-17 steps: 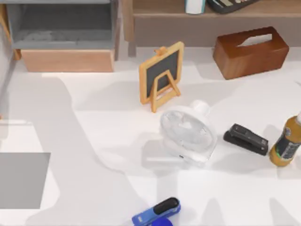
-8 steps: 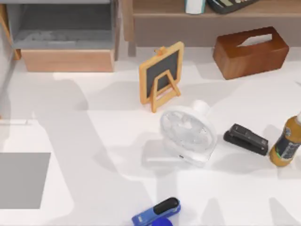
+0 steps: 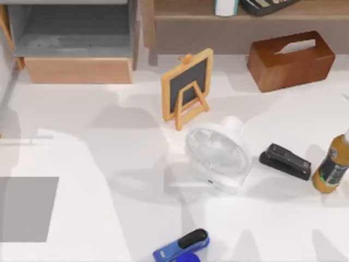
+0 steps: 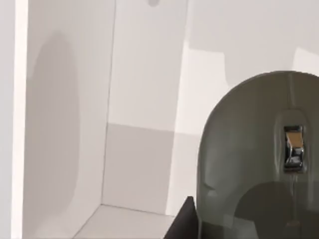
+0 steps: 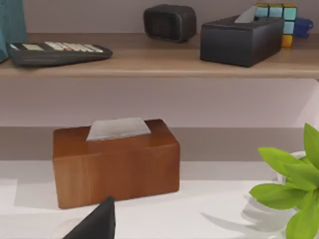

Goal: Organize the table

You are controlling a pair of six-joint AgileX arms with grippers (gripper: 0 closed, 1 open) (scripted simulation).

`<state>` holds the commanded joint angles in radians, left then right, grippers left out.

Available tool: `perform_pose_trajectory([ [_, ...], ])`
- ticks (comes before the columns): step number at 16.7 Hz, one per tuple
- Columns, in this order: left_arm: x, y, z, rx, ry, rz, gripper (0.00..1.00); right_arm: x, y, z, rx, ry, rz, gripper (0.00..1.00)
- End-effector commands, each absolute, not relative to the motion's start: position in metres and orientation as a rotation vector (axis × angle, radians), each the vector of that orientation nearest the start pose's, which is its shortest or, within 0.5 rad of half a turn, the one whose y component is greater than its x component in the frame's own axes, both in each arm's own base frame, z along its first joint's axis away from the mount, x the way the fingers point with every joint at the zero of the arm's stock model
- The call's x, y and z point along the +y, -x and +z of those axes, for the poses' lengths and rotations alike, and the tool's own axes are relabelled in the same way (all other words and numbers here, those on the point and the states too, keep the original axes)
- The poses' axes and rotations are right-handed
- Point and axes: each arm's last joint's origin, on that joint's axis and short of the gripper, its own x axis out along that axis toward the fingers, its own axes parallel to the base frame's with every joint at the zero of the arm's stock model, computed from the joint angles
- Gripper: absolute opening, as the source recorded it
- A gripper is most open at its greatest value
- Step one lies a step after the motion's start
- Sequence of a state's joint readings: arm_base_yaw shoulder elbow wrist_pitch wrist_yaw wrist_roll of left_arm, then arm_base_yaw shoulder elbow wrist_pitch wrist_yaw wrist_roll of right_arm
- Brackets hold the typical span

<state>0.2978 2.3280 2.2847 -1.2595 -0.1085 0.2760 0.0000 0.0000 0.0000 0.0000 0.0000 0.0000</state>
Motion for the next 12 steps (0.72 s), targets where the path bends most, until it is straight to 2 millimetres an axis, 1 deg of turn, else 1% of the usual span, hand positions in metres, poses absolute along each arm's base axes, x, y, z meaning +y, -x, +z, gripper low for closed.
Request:
perform_pose_trajectory([
  [7,0.128,-0.429,0.297,1.266,-0.173,0.219,0.0,-0.001,-0.106,0.16,0.0,0.0,0.0,1.0],
  [12,0.111,-0.406,0.327,1.202,-0.209,0.236,0.0,-0.001,-0.106,0.16,0.0,0.0,0.0,1.0],
])
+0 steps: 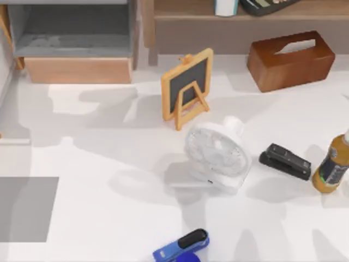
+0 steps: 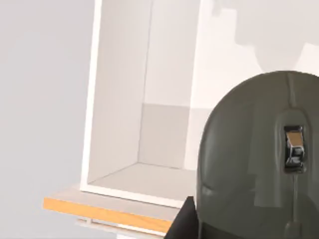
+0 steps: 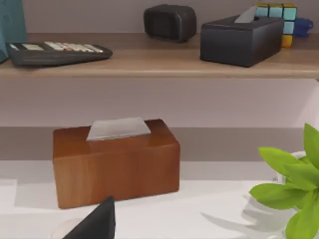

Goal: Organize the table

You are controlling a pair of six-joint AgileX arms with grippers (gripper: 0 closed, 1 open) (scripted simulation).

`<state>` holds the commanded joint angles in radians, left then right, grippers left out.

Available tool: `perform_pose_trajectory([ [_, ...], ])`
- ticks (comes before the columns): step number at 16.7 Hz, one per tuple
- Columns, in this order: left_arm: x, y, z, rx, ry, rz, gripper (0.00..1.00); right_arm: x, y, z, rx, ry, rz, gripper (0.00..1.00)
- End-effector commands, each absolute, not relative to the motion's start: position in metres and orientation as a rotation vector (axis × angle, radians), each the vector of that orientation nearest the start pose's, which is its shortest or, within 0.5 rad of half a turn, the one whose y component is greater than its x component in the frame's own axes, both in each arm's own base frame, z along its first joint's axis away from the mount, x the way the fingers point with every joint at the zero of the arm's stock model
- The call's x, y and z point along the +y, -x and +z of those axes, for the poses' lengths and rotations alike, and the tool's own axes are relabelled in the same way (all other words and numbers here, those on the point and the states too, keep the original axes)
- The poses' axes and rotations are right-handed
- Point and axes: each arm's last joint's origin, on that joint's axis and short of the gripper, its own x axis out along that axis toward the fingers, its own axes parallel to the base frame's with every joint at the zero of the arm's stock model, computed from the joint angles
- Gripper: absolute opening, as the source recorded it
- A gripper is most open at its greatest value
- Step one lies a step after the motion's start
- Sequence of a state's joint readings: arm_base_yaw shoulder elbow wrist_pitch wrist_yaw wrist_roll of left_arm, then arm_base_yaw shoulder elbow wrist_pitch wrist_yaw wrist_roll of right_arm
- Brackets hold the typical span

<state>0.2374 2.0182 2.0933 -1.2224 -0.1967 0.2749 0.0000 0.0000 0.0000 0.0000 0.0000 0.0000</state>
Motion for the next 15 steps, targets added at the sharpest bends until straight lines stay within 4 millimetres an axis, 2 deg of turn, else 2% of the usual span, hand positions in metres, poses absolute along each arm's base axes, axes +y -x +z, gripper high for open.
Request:
perform_pose_trajectory([
  [7,0.089,-0.372,0.349,1.133,-0.214,0.235,0.0,-0.001,-0.106,0.16,0.0,0.0,0.0,1.0],
  [11,0.079,-0.355,0.352,1.101,-0.2,0.228,0.0,-0.001,-0.106,0.16,0.0,0.0,0.0,1.0],
  [15,0.068,-0.339,0.347,1.083,-0.191,0.212,0.0,-0.001,-0.106,0.16,0.0,0.0,0.0,1.0],
])
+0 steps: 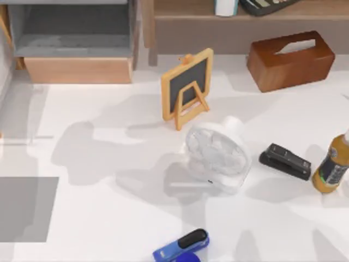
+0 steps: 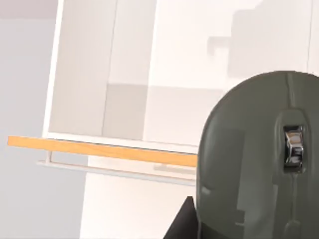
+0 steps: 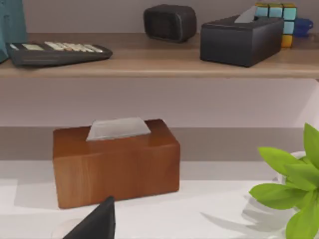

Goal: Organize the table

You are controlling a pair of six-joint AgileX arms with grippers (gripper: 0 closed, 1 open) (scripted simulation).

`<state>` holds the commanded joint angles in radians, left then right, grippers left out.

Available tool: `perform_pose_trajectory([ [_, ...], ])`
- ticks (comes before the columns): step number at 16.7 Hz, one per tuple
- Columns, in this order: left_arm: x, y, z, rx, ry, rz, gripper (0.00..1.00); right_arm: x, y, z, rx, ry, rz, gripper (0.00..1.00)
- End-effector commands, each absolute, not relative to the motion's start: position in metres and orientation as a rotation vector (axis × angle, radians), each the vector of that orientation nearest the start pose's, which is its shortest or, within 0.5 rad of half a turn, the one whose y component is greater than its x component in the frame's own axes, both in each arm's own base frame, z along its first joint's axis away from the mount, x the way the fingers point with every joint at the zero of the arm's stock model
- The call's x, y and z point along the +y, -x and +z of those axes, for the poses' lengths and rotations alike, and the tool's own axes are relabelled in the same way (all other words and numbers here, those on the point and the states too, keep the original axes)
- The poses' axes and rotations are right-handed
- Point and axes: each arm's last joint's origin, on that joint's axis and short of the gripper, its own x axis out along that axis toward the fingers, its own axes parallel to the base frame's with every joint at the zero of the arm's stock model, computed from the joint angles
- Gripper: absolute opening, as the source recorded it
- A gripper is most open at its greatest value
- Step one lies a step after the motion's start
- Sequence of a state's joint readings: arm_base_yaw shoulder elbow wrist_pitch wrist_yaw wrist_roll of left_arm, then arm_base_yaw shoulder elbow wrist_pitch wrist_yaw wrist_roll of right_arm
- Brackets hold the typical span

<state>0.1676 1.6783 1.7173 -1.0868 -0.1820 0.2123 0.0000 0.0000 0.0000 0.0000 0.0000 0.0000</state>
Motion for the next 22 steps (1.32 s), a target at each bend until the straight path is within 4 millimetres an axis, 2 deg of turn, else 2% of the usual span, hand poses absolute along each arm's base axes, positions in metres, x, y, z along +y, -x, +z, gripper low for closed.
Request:
perform_pose_trajectory([
  [4,0.054,-0.327,0.334,1.081,-0.191,0.176,0.0,-0.001,-0.106,0.16,0.0,0.0,0.0,1.0],
  [10,0.033,-0.311,0.301,1.106,-0.179,0.108,0.0,-0.001,-0.106,0.16,0.0,0.0,0.0,1.0],
  [13,0.024,-0.301,0.272,1.162,-0.158,0.078,0.0,-0.001,-0.106,0.16,0.0,0.0,0.0,1.0],
  [19,0.006,-0.267,0.188,1.356,-0.082,0.013,0.0,-0.001,-0.106,0.16,0.0,0.0,0.0,1.0],
  [22,-0.003,-0.252,0.158,1.431,-0.045,-0.013,0.0,-0.001,-0.106,0.16,0.0,0.0,0.0,1.0],
])
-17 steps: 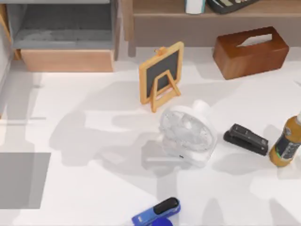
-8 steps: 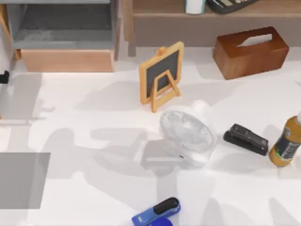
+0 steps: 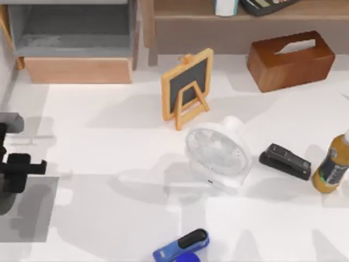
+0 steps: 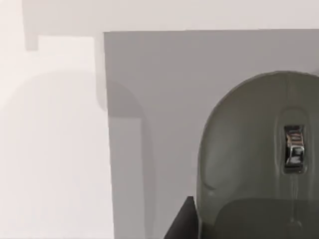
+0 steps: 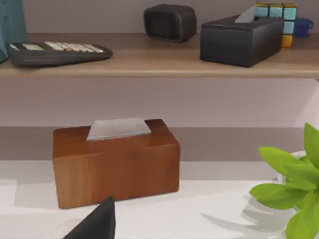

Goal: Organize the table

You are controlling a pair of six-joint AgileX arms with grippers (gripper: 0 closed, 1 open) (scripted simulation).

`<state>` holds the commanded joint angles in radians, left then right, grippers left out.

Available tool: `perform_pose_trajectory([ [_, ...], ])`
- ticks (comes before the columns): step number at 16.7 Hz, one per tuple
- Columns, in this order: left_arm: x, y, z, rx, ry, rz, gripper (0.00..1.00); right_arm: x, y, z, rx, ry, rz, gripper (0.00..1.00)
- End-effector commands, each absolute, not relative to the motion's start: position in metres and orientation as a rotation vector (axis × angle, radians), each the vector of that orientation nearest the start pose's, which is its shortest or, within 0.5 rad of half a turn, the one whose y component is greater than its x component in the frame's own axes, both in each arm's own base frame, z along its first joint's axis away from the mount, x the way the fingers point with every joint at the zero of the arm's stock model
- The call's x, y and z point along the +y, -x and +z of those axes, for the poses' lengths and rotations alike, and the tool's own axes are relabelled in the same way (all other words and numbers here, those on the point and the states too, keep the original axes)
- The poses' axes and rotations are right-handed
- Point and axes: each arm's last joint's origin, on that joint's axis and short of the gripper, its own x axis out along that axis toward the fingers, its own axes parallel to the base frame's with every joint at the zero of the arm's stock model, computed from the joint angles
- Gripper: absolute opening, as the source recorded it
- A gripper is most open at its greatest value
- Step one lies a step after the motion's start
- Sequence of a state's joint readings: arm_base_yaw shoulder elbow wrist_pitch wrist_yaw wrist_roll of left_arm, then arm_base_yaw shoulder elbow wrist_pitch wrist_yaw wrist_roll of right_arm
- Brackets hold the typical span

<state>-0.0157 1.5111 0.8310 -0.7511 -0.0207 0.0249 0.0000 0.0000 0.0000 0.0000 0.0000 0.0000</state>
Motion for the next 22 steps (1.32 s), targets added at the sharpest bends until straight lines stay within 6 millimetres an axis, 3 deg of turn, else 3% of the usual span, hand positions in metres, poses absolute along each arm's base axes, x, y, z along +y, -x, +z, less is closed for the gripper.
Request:
perform_pose_trajectory([
  [2,-0.006,-0.246,0.146,1.466,-0.034,-0.022,0.0,-0.001,-0.106,0.16,0.0,0.0,0.0,1.0],
  [8,-0.006,-0.246,0.146,1.466,-0.034,-0.022,0.0,-0.001,-0.106,0.16,0.0,0.0,0.0,1.0],
  [22,-0.005,-0.254,0.162,1.373,-0.032,-0.016,0.0,-0.001,-0.106,0.16,0.0,0.0,0.0,1.0],
])
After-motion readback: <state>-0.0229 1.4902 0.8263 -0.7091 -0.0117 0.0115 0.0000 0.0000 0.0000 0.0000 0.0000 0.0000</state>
